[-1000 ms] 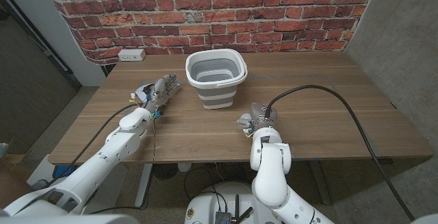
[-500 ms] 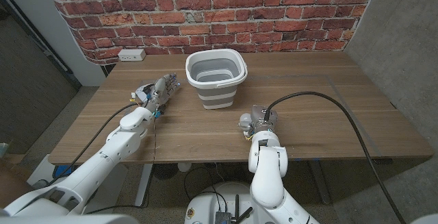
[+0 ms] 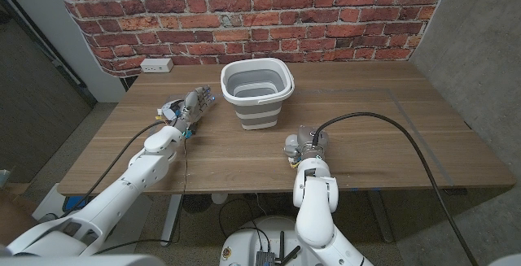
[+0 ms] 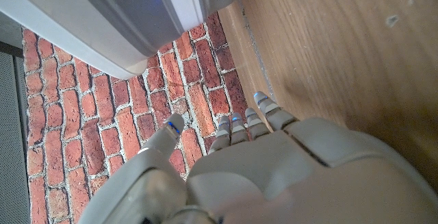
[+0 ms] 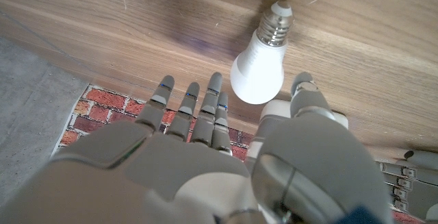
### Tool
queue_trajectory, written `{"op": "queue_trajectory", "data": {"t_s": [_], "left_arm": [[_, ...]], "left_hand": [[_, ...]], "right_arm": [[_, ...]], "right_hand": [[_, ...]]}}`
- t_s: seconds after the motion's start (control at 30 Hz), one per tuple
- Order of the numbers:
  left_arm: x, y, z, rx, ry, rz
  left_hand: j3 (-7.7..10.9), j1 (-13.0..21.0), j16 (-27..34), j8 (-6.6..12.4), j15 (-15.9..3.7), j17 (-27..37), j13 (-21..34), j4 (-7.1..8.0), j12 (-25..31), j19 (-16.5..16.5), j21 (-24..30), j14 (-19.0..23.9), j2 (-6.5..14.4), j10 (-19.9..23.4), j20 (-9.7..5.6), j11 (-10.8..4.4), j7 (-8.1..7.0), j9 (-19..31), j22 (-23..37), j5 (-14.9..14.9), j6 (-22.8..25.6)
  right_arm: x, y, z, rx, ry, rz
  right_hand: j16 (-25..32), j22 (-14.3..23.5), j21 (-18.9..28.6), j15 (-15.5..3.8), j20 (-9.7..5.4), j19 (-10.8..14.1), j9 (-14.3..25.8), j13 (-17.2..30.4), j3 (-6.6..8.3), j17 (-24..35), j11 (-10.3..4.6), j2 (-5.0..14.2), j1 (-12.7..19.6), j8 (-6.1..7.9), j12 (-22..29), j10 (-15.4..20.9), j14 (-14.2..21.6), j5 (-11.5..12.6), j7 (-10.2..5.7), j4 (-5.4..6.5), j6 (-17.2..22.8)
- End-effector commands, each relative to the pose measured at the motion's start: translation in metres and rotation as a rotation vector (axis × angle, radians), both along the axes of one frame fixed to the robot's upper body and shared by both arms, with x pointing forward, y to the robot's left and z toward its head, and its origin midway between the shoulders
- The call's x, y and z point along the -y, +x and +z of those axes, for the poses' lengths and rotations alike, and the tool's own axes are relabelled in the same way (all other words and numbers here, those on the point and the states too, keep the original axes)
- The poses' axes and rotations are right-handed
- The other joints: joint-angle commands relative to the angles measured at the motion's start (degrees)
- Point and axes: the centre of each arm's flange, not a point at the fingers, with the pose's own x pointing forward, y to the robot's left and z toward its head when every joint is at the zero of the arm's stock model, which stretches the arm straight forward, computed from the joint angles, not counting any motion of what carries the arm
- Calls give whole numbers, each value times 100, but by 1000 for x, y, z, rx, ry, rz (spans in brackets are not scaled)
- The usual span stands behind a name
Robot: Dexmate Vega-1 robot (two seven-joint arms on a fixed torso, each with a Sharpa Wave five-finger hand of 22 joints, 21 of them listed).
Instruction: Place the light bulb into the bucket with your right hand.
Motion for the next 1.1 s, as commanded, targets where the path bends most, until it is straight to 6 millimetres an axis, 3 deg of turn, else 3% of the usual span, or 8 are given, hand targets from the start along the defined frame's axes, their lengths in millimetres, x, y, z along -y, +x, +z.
{"op": "queue_trajectory", "data": {"t_s": [0.03, 0.37, 0.6, 0.8, 1.1], "left_arm": [[1, 3, 0, -1, -2, -6], [2, 5, 0, -6, 0, -7], [2, 5, -1, -9, -5, -6], [2, 4, -2, -9, -5, -6], [4, 2, -3, -8, -6, -3]], "left_hand": [[16, 18, 35, 28, 15, 20, 25, -32, 3, -19, 9, 18, 487, 8, -107, 7, -9, 11, 35, 8, 37], [13, 21, 37, 26, 10, 20, 25, -36, 5, -17, 11, 20, 487, 16, -109, 6, -12, 11, 35, 8, 36], [11, 20, 36, 27, 16, 21, 25, -34, 4, -19, 11, 16, 488, 13, -108, 4, -12, 11, 35, 8, 41], [9, 21, 38, 27, 16, 21, 25, -36, 4, -18, 11, 19, 487, 13, -108, 1, -12, 11, 35, 8, 42], [10, 20, 40, 26, 16, 22, 25, -34, 4, -17, 12, 23, 488, 14, -104, -3, -15, 10, 35, 9, 42]], "right_arm": [[-3, 5, -2, 13, -4, -14], [-4, 10, -3, 36, -10, -33], [-5, 13, -4, 50, -11, -46], [-2, 15, -4, 70, -16, -55], [0, 17, -6, 101, -15, -62]], "right_hand": [[51, 3, 18, -32, -29, 53, 41, 60, 65, 24, -49, 0, 93, 88, 82, 106, 98, -40, -68, 15, 146], [143, 3, 9, -215, -70, 80, 113, 184, 113, 73, -217, -17, 278, 276, 278, 385, 325, -125, -144, 13, 462], [248, 2, 13, -417, -121, 137, 194, 294, 165, 128, -373, -49, 518, 498, 487, 720, 581, -216, -173, 1, 809], [353, 0, 18, -527, -158, 208, 268, 382, 208, 183, -524, -57, 735, 691, 647, 965, 824, -284, -248, 2, 1092], [547, 0, 27, -763, -214, 360, 402, 526, 234, 322, -828, -32, 1007, 1118, 930, 1475, 1180, -339, -488, 27, 1736]]}}
